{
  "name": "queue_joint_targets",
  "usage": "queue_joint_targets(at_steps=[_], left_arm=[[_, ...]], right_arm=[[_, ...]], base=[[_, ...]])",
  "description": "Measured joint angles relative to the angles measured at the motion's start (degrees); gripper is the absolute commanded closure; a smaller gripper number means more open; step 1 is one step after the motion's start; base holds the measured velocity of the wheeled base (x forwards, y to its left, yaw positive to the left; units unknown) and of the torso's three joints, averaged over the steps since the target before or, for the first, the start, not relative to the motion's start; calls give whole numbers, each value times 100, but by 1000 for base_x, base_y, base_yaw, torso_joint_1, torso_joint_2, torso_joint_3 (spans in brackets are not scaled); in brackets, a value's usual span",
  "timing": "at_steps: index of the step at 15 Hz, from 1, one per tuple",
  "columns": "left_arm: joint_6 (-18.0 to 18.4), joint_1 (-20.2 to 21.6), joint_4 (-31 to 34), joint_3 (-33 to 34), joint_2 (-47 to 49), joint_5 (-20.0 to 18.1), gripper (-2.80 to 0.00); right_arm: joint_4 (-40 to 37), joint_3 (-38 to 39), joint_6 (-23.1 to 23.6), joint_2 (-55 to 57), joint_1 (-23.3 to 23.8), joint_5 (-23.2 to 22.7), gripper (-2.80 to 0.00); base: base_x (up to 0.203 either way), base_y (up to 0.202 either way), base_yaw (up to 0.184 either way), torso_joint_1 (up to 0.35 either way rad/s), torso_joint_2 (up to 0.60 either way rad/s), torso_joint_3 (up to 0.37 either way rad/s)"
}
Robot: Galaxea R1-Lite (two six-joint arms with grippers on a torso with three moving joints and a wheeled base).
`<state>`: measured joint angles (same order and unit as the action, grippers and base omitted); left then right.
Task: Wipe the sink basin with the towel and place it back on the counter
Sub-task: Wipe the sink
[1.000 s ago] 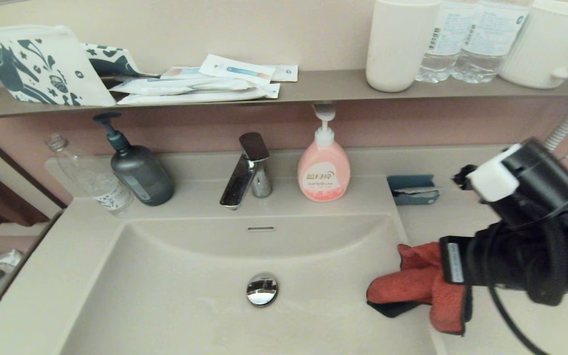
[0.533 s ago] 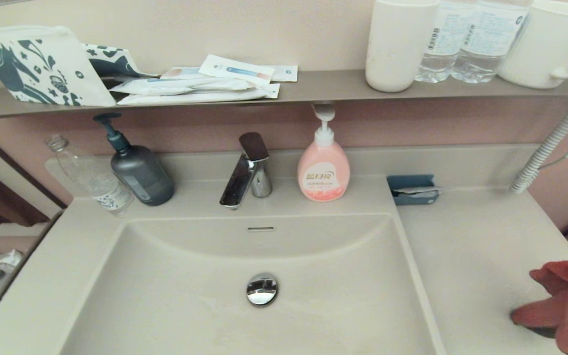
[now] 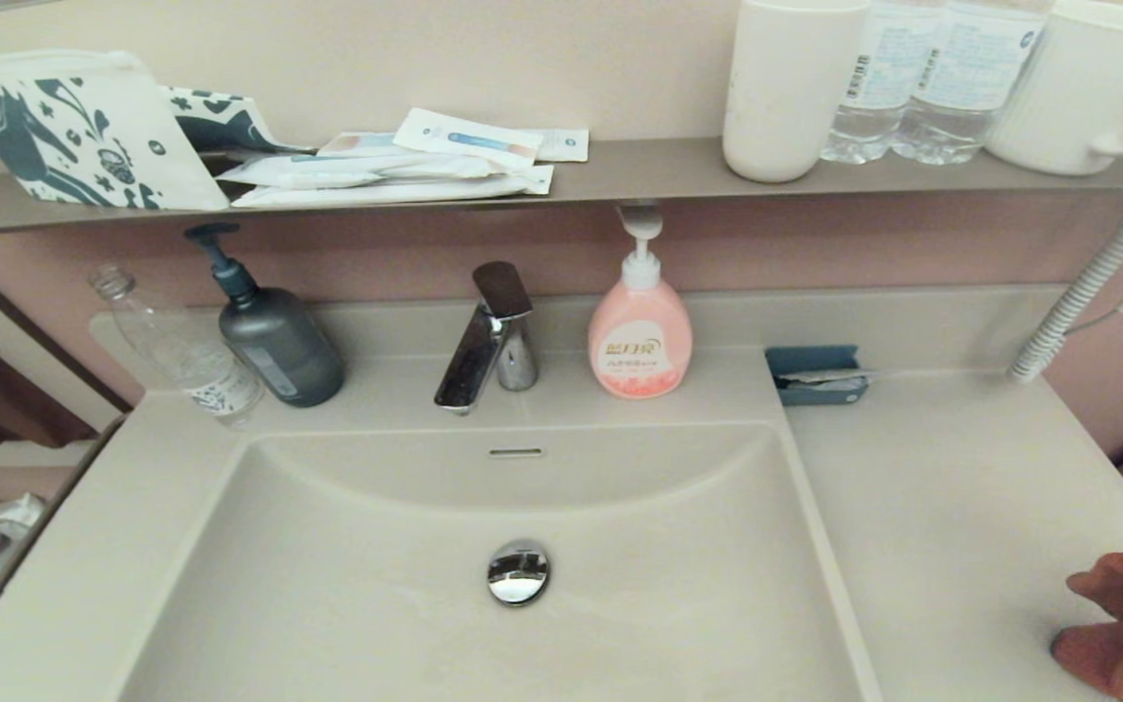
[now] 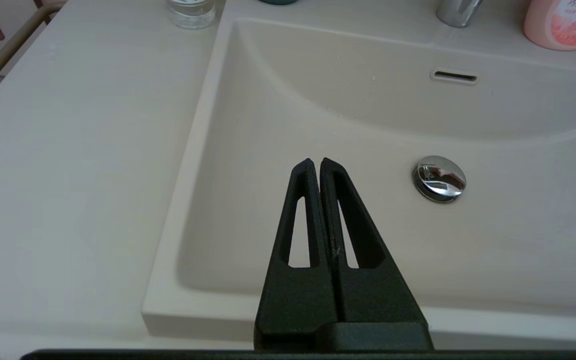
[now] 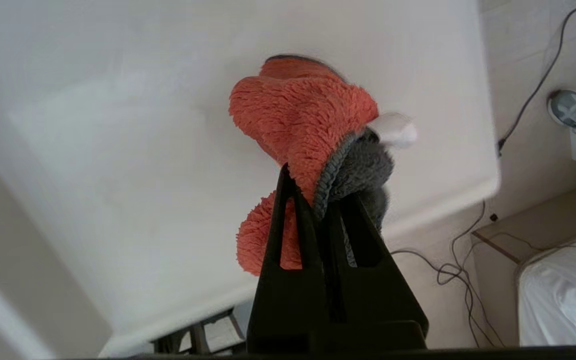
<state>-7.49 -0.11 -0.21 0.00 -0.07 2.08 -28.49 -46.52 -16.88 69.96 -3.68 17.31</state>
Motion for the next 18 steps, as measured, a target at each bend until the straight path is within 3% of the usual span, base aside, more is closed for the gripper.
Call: queue_joint_targets(at_steps=[5, 10, 13, 16, 18], left_arm=[[-1, 0, -1, 0, 0, -2, 0], [-1, 0, 0, 0, 0, -2, 0], [-1, 0, 0, 0, 0, -2, 0], [-1, 0, 0, -2, 0, 0, 0], [-1, 0, 0, -2, 0, 0, 0]], right_arm=[[1260, 1321, 90, 246, -149, -101, 0], [2783, 2071, 94, 647, -163, -765, 0], [3888, 2528, 103, 1304, -150, -816, 0], [5299, 2844, 105, 2060, 2, -824, 0], [5836, 2880, 227, 2328, 330, -865, 0]], base=[[0, 0, 0, 0, 0, 0], [0, 0, 0, 0, 0, 0], [0, 0, 0, 0, 0, 0], [0, 0, 0, 0, 0, 0], [0, 0, 0, 0, 0, 0]])
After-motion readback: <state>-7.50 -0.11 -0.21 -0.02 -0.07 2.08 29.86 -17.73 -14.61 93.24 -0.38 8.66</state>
